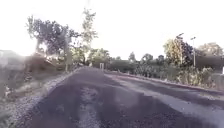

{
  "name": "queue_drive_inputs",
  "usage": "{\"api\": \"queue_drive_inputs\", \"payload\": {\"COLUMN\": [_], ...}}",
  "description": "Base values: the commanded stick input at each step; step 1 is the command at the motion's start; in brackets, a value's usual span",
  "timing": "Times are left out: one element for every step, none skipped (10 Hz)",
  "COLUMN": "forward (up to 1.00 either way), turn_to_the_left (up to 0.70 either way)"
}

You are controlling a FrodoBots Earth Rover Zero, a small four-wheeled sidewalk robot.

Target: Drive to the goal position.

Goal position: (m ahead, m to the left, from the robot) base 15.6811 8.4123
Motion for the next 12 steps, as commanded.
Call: {"api": "queue_drive_inputs", "payload": {"forward": [1.00,1.00,1.00,1.00,1.00,1.00,1.00,1.00,1.00,1.00,1.00,1.00], "turn_to_the_left": [0.00,0.00,0.00,0.00,0.00,0.00,0.00,0.00,0.36,0.40,0.38,0.23]}}
